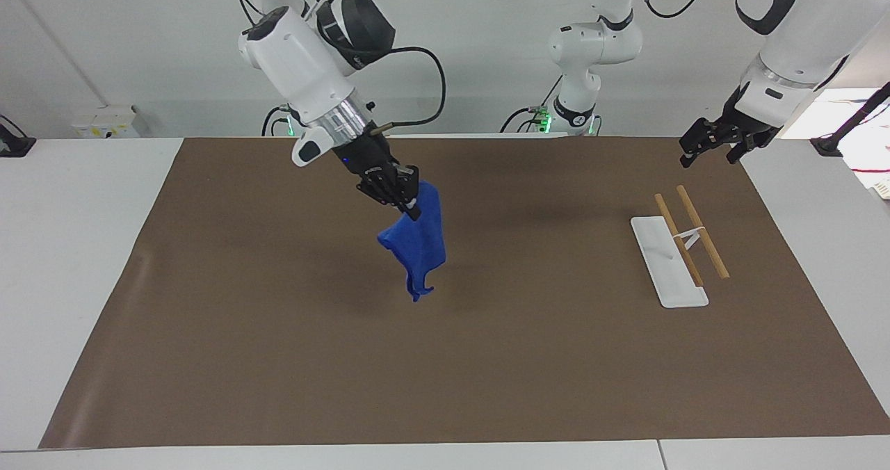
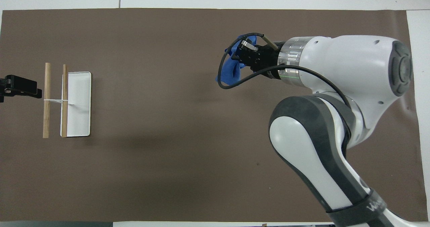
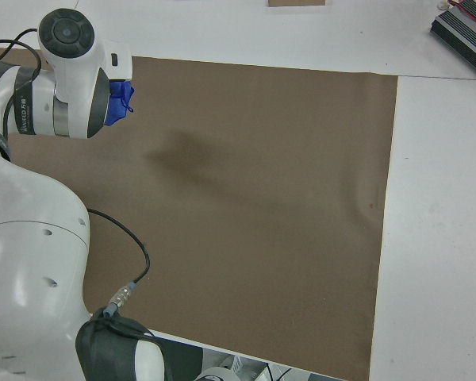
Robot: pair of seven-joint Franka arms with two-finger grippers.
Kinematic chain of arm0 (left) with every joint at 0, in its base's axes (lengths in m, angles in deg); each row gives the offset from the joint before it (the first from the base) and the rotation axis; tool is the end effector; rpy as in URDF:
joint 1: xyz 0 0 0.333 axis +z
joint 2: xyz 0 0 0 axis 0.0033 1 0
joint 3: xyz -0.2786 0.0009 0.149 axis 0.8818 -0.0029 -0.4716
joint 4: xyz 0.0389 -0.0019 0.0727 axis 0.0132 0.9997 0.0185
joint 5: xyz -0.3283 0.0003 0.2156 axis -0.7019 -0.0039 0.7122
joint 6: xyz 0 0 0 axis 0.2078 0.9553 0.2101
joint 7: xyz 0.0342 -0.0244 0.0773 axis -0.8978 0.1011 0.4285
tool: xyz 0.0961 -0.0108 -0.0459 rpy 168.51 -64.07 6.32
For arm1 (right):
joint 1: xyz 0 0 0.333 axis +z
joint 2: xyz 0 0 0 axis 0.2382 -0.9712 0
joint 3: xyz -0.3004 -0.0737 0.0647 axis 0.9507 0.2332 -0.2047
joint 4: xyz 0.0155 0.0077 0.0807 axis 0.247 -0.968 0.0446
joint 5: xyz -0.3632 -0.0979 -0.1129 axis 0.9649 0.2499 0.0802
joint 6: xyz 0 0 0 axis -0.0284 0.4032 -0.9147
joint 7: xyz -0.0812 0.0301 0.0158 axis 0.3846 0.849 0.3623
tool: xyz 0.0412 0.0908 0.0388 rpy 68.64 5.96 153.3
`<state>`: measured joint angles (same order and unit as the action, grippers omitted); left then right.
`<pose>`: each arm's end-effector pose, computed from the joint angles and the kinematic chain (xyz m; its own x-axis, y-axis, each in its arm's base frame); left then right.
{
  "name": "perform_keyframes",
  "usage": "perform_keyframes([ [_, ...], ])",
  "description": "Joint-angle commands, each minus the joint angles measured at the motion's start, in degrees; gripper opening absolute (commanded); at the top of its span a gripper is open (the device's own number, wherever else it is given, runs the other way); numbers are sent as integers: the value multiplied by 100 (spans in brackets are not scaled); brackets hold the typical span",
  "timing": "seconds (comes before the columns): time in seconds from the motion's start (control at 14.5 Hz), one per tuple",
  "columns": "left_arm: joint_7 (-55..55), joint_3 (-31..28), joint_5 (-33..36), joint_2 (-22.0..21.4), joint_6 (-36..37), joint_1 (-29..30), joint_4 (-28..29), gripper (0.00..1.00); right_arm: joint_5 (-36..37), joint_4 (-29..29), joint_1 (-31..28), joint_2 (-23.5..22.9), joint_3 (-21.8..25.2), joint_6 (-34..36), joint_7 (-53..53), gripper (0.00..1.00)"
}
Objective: Right arm passes towel to left arm to hang
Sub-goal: 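Lift the blue towel with the right gripper toward the left gripper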
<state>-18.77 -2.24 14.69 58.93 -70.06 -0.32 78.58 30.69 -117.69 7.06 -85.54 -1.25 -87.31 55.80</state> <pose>0.5379 0.0029 0.6053 0.9992 0.0131 -0.0368 0.0139 -0.9997 0.0219 0.5846 0.2680 0.5454 0.8374 -0.5463 -0.0197 -0.4226 -0.6240 -0.6573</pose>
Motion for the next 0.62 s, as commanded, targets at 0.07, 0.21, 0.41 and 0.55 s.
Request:
perform_keyframes([
  [0.07, -39, -19, 78, -138, -93, -29, 169, 100, -849, 862, 385, -750, 17, -624, 937, 0],
  [0.21, -39, -19, 78, -138, -93, -29, 169, 100, -1348, 898, 700, -882, 8, -1151, 1518, 0],
  [0.41, -39, 33, 78, -129, -137, -142, 161, 100, -2245, 907, 1114, -917, 8, -1601, 2168, 0],
  [0.55, -30, 33, 78, -138, -93, -283, 169, 100, -2554, 959, 1238, -944, 8, -1838, 2661, 0],
])
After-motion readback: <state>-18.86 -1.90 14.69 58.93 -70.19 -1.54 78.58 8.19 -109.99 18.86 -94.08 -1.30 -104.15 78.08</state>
